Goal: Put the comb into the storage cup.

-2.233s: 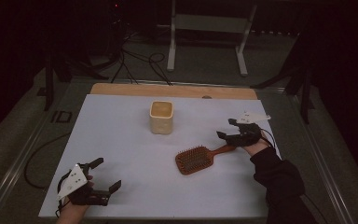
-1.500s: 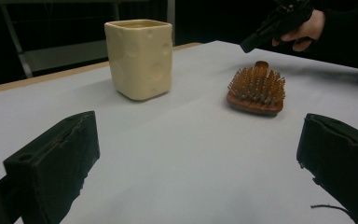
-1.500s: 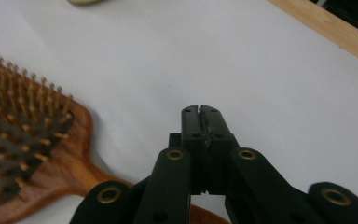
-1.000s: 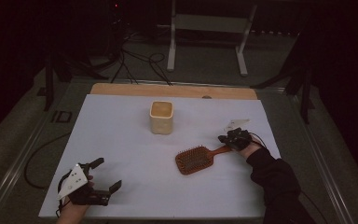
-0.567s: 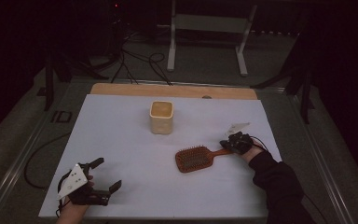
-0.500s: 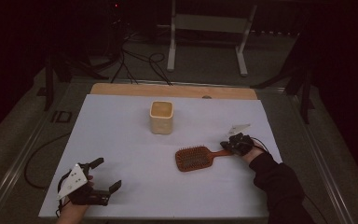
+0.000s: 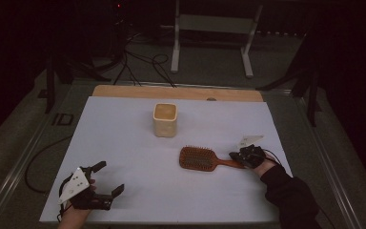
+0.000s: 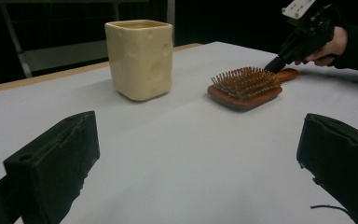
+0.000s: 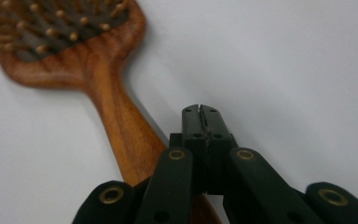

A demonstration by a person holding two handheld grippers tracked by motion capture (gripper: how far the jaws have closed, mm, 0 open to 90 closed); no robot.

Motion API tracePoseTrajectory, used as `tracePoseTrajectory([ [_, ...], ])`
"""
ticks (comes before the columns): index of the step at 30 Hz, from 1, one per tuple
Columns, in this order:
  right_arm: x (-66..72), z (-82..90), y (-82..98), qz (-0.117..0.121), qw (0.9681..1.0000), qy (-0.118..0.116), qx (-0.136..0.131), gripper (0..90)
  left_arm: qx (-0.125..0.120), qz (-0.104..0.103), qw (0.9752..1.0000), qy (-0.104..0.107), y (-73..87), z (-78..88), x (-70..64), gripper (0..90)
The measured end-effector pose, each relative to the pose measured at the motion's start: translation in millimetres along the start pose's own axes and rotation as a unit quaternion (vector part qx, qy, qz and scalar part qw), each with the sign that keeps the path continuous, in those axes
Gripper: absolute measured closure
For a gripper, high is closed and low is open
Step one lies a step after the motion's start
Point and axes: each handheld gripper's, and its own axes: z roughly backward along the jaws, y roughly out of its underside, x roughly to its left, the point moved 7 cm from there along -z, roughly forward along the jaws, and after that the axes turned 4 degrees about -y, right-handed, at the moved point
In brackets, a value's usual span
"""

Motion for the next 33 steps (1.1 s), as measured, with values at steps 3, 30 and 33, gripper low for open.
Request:
tracePoseTrajectory([
  [3, 5.6, 3.0, 3.4, -0.003, 1.0, -0.003, -0.001, 90.0, -0.001, 0.0, 1.0, 0.0, -0.3, 0.1, -0.2, 0.0],
  [30, 46.5, 17.6, 18.8, -0.01, 0.9998, -0.018, -0.006, 90.0, 0.003, -0.002, 1.0, 0.0, 0.2, -0.3, -0.8, 0.0],
  [33, 50.6, 17.8, 19.1, -0.009, 0.9997, -0.02, -0.006, 90.0, 0.003, -0.002, 1.0, 0.001, 0.1, -0.4, -1.1, 0.0],
])
